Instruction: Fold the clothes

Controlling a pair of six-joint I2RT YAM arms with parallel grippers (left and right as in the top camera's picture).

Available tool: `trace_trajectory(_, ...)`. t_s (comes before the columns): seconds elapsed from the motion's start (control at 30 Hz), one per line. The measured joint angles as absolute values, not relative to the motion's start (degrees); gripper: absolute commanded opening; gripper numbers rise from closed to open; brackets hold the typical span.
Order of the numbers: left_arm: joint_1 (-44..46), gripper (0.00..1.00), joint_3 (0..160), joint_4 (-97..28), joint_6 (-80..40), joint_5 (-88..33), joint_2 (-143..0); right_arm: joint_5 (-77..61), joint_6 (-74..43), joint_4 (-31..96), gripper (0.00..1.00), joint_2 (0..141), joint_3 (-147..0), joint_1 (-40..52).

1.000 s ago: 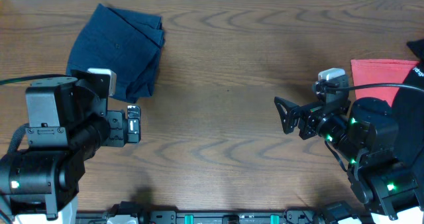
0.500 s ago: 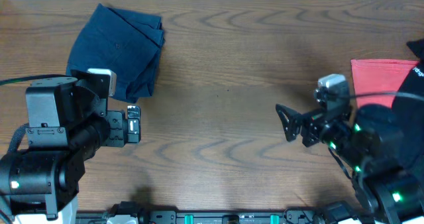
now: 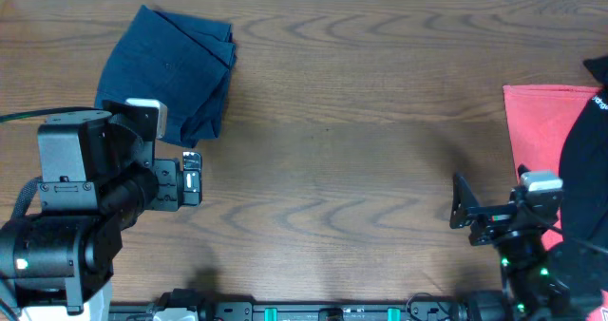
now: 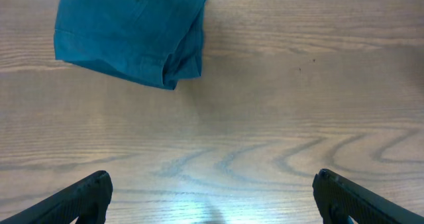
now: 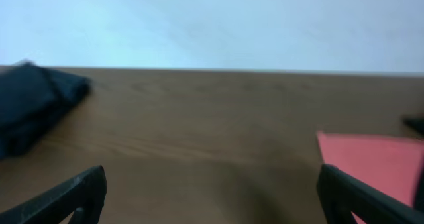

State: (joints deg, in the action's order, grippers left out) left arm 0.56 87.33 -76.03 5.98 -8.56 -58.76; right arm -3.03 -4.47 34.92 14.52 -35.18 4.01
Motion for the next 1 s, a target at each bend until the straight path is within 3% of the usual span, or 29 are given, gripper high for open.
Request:
trace_trajectory(0.33, 0.56, 0.98, 87.29, -76.07, 5.98, -8.56, -58.76, -9.15, -4.27, 26.24, 0.99, 1.23, -15.64, -0.60)
trace_trajectory(1.0, 0.56, 0.98, 87.29, -76.05, 5.98, -8.56, -58.76, -11.86, -4.25, 10.72, 0.99, 0.71, -3.95, -0.60)
